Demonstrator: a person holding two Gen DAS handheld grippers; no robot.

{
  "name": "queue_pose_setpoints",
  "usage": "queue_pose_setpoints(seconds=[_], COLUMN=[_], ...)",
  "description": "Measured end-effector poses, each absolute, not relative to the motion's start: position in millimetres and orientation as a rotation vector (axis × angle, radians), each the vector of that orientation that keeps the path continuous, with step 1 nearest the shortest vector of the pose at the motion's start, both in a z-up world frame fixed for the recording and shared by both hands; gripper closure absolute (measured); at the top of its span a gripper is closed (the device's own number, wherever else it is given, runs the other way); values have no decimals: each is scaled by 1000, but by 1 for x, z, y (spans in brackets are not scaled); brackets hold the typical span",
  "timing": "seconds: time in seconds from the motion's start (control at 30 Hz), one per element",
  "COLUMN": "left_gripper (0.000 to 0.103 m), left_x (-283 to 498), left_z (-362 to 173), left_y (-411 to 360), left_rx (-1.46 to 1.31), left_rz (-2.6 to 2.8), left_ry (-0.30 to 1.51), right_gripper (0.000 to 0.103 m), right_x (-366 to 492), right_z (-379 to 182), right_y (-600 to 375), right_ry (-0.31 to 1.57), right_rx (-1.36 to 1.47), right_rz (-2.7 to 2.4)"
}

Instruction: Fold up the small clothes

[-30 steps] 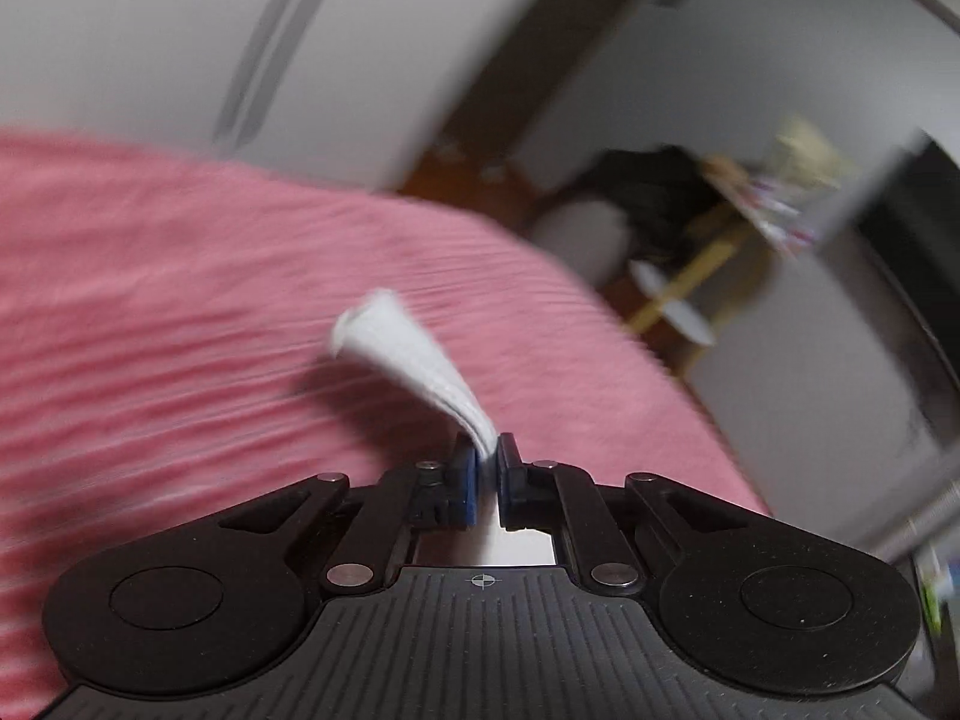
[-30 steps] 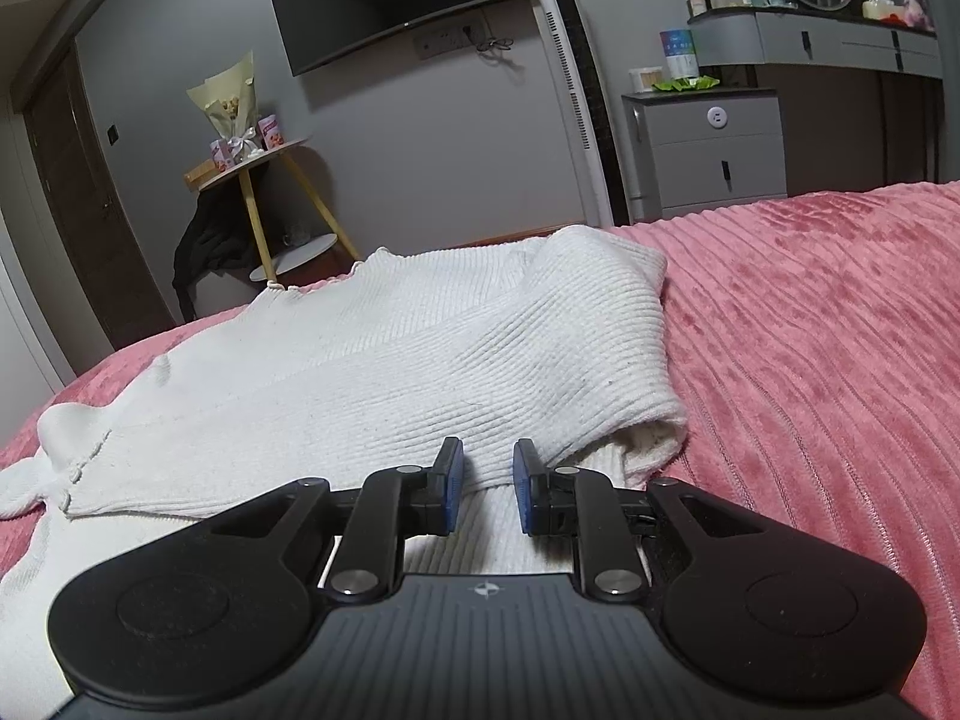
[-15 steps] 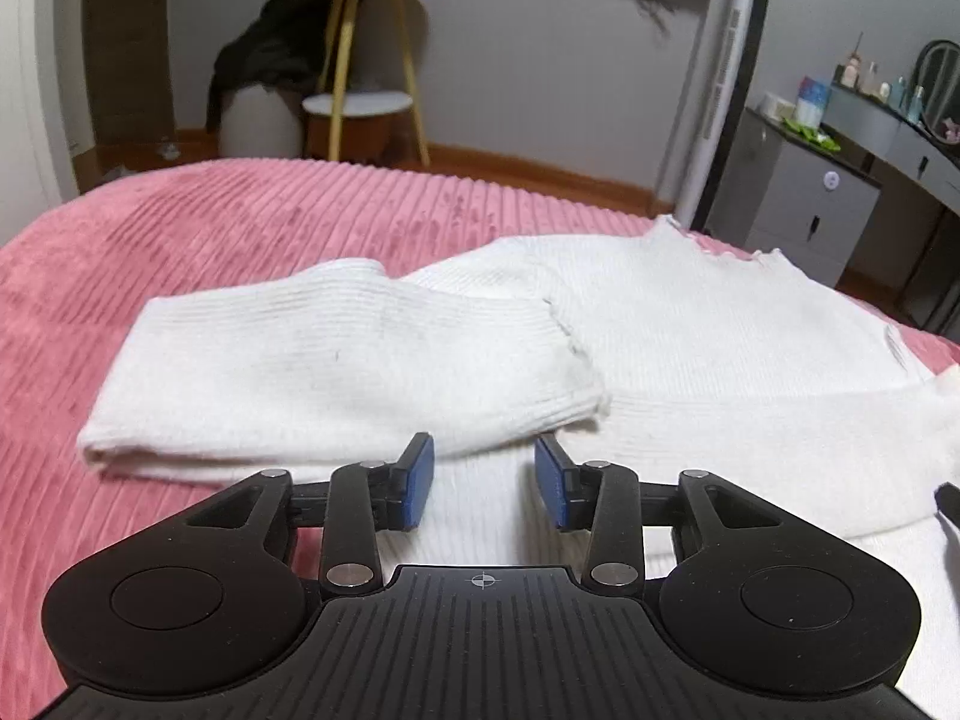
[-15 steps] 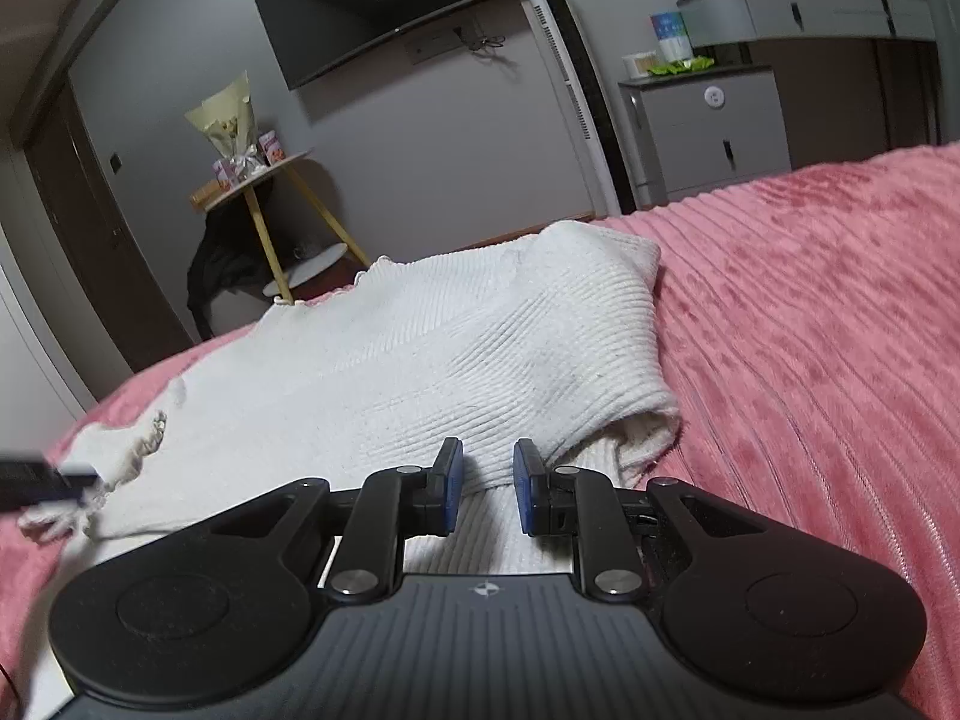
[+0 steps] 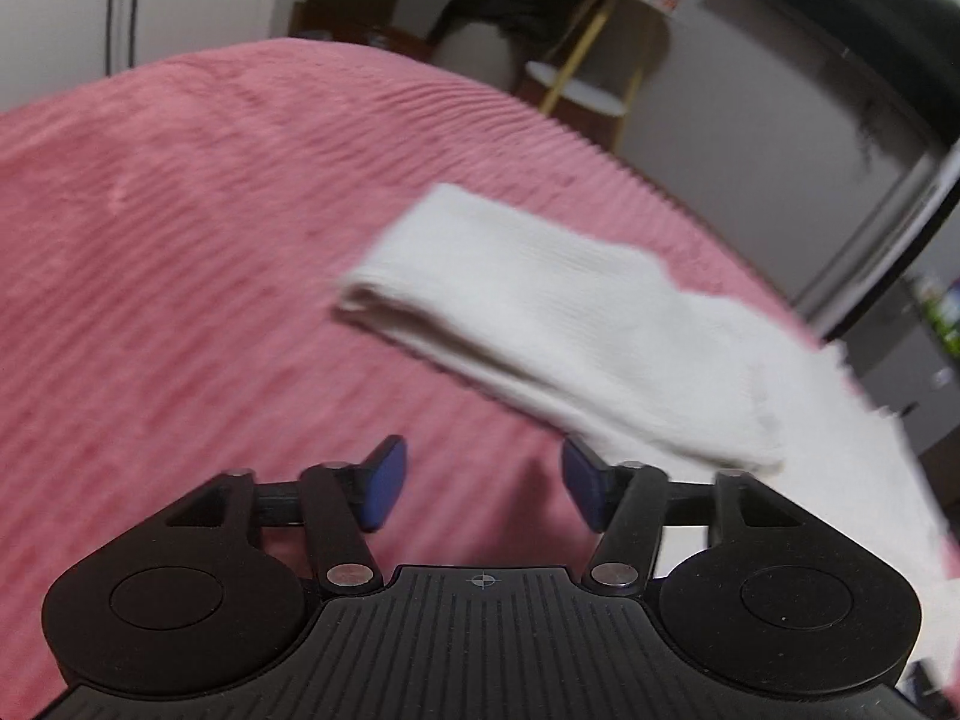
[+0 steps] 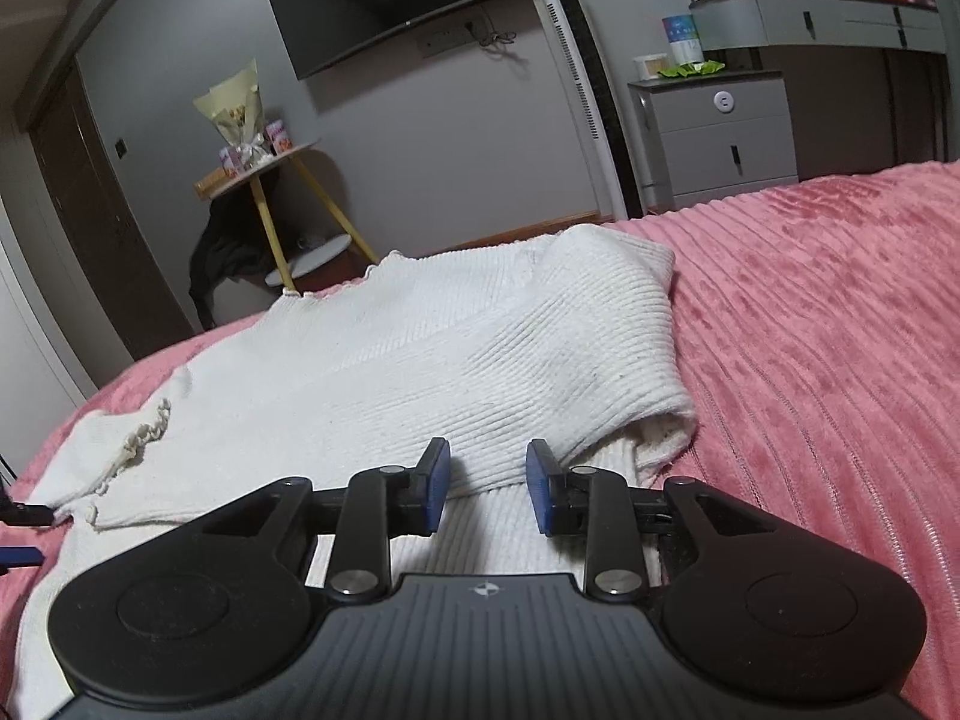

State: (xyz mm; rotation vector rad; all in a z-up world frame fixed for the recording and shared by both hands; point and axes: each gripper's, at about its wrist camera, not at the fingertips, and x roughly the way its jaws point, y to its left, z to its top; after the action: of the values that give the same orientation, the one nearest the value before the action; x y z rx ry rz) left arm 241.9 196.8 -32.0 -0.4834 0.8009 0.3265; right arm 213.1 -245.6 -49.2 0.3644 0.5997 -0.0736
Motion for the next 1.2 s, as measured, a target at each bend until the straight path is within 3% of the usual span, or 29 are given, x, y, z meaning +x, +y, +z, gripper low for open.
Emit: queue_pose_setpoints(seconds=[0.27,0.37,0.5,0.6,0.87,0.93,0.97,1.0,1.2], left_gripper=[32,26,25,25,22,21,21,21,21], left_x=[230,224,219,216,218,218,219,218,217], left_z=[-38,-36,-40,-41,-45,-46,-46,-45,-42], left_y=[200,205,213,216,215,213,213,212,212], left_rx=[-390,-377,-361,-369,-355,-345,-342,-341,-355], left_rz=[396,438,484,484,491,491,492,493,484], left_ry=[800,787,795,795,793,794,795,795,790], right_gripper=[72,72,71,61,60,68,85,95,96], right_x=[232,252,289,322,371,376,377,379,336], right_z=[-30,-31,-30,-36,-51,-52,-51,-50,0], right_y=[-191,-165,-130,-103,-74,-65,-60,-56,-77], right_ry=[649,687,739,810,889,903,909,917,686], right_rx=[362,363,436,487,699,674,643,614,441], right_rz=[88,148,261,353,401,415,416,426,341])
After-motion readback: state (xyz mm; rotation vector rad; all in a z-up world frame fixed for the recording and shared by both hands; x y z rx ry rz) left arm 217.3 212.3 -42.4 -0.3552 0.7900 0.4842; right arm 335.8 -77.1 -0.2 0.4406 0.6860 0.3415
